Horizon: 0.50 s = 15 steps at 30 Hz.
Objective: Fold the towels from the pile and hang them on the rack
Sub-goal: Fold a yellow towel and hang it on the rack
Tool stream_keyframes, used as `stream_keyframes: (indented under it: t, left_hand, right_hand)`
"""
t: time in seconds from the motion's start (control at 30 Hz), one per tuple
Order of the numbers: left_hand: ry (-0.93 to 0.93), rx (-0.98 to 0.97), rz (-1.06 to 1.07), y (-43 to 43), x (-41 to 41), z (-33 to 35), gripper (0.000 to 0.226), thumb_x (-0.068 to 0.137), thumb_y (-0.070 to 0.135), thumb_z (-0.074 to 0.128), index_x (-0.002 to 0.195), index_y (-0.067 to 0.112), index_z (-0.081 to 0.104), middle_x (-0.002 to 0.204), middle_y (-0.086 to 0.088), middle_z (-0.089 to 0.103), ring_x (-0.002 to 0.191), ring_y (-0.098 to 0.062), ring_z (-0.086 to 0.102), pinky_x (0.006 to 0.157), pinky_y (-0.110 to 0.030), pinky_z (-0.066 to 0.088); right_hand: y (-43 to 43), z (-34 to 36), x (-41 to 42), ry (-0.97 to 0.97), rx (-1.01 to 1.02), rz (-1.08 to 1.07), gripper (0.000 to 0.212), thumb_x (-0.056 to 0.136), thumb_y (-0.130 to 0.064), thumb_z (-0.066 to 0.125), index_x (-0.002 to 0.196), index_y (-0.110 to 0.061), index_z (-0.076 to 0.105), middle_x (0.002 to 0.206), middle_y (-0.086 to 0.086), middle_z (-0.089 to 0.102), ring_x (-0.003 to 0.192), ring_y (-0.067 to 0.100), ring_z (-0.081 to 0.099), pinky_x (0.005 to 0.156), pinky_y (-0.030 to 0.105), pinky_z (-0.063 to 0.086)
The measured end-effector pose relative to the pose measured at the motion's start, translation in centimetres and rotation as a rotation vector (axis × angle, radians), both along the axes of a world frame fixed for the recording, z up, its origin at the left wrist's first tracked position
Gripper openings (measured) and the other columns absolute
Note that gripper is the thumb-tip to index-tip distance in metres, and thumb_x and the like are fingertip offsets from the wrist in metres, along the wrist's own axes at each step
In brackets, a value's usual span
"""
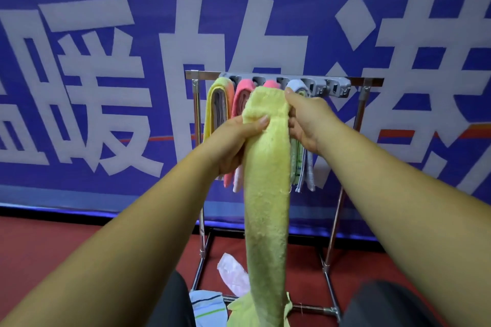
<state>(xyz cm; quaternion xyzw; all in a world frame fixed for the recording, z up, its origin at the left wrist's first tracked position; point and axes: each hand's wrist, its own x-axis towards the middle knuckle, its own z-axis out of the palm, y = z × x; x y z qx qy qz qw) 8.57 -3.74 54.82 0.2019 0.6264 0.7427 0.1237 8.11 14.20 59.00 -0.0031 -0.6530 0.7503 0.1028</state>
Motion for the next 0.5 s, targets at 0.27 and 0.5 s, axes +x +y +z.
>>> stream_keyframes:
  t: [0.27, 0.5]
  left_hand:
    - [-0.104, 0.127, 0.168, 0.2, -2.3, 1.1, 0.032, 0.108, 0.020, 0.059, 0.134, 0.001, 0.062, 0.123, -0.022, 0.075, 0.115, -0.034, 0.074, 0.099, -0.047, 0.061]
    - [-0.214, 0.061, 0.301, -0.3, -6.2, -3.6, 0.029, 0.107, 0.018, 0.061, 0.128, -0.002, 0.065, 0.105, -0.016, 0.080, 0.092, -0.025, 0.080, 0.074, -0.034, 0.065]
  right_hand:
    - [-0.9, -8.4, 1.5, -0.241, -0.148, 0.298, 0.084, 0.102, -0.080, 0.029, 0.129, -0.015, 0.074, 0.115, 0.017, 0.080, 0.100, 0.032, 0.080, 0.086, 0.045, 0.062]
    - [0.5, -14.7, 0.4, -0.226, -0.143, 0.335, 0.044, 0.109, -0.044, 0.053, 0.126, -0.010, 0.075, 0.120, 0.014, 0.079, 0.109, 0.028, 0.078, 0.084, 0.040, 0.065]
